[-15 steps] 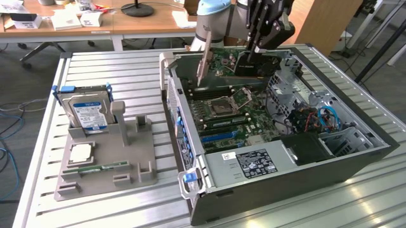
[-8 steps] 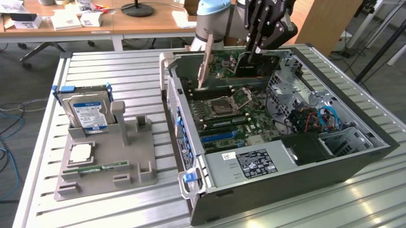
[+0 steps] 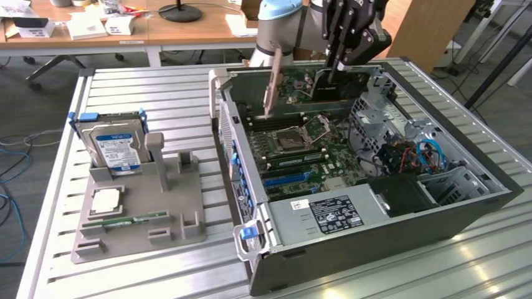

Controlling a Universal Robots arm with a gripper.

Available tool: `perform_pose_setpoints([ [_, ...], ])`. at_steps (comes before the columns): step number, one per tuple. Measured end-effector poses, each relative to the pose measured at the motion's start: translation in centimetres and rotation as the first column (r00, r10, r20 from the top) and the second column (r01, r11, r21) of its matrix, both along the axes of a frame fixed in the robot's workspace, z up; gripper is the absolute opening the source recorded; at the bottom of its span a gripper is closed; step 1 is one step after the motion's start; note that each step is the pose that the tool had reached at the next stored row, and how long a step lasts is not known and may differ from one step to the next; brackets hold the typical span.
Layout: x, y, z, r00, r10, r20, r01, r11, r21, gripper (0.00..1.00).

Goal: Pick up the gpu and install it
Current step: 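Insert the gpu into the slot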

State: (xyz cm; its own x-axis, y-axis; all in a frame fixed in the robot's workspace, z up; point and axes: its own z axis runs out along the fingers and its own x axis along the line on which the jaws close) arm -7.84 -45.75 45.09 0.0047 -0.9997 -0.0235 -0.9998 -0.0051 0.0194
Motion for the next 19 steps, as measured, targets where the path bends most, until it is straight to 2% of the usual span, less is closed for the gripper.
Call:
perform_pose_setpoints([
  [2, 0.0, 0.0, -0.03, 0.9999, 0.0, 0.0125, 0.0, 1.0, 0.0001, 0.26],
  [3, 0.0, 0.0, -0.05, 0.9999, 0.0, 0.0146, 0.0, 1.0, 0.0001, 0.26],
  [7, 0.0, 0.0, -0.09, 0.9998, -0.014, 0.0148, 0.014, 0.9999, 0.0, 0.26],
  [10, 0.0, 0.0, -0.13, 0.9988, -0.047, 0.0147, 0.047, 0.9989, 0.0, 0.26],
  [13, 0.0, 0.0, -0.14, 0.9985, -0.052, 0.0148, 0.052, 0.9987, 0.0, 0.26],
  [19, 0.0, 0.0, -1.05, 0.9985, -0.052, 0.0148, 0.052, 0.9986, 0.0001, 0.26],
])
